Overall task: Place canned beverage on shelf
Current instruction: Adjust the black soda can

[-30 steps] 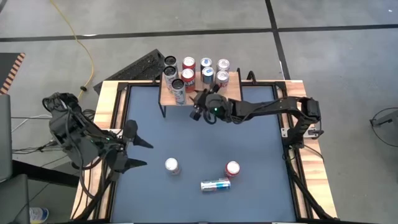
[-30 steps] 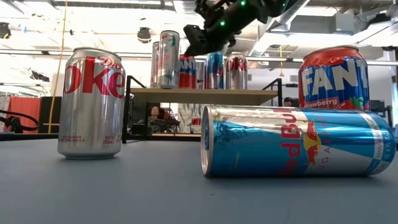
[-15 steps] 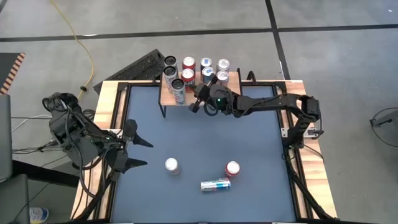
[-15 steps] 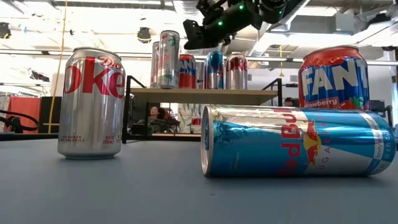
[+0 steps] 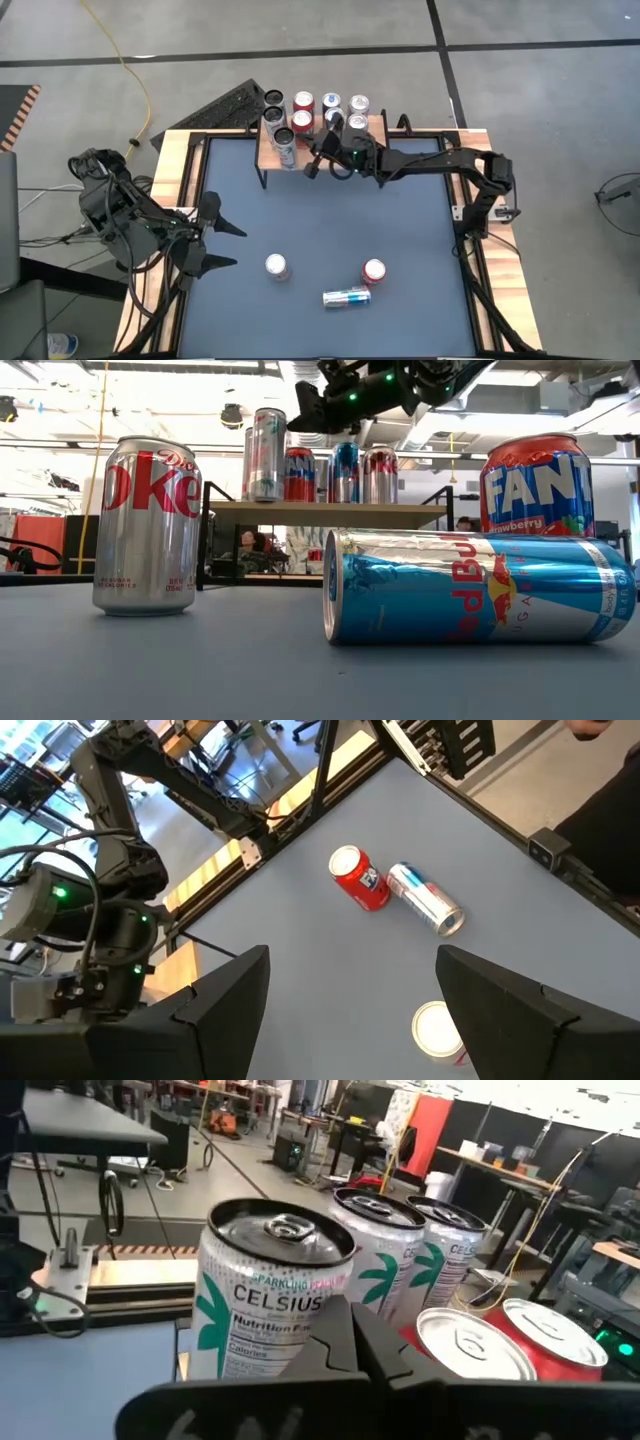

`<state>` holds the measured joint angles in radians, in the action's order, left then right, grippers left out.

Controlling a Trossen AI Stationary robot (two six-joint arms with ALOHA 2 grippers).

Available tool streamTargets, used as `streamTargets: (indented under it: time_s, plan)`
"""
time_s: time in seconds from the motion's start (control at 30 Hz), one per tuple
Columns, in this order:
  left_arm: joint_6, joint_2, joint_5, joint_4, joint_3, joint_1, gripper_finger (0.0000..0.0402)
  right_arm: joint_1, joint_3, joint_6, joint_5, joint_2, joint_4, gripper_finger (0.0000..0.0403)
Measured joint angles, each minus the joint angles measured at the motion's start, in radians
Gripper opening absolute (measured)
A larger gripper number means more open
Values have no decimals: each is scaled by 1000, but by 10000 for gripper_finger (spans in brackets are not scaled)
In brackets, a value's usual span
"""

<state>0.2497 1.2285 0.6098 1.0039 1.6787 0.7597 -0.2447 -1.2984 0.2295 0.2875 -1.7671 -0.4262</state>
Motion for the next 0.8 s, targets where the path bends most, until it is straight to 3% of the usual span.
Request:
streamTargets:
  time_s: [0.33, 0.4, 0.53, 0.67, 0.8]
  plan:
    - [-5, 0, 0, 0, 0, 0, 275, -27, -13, 58, -8, -8, -39, 0]
    - [-6, 0, 9, -2, 0, 0, 275, -10, -19, 81, 37, 14, -12, 0]
    - [-26, -1, 34, -4, 0, 6, 275, 68, -25, 108, 244, 83, 118, 0]
    - [-22, -3, 33, 1, 0, 16, 275, 131, 6, 19, 241, 115, 195, 0]
    - [4, -2, 35, 0, 0, 15, 275, 146, 14, 18, 245, 55, 176, 0]
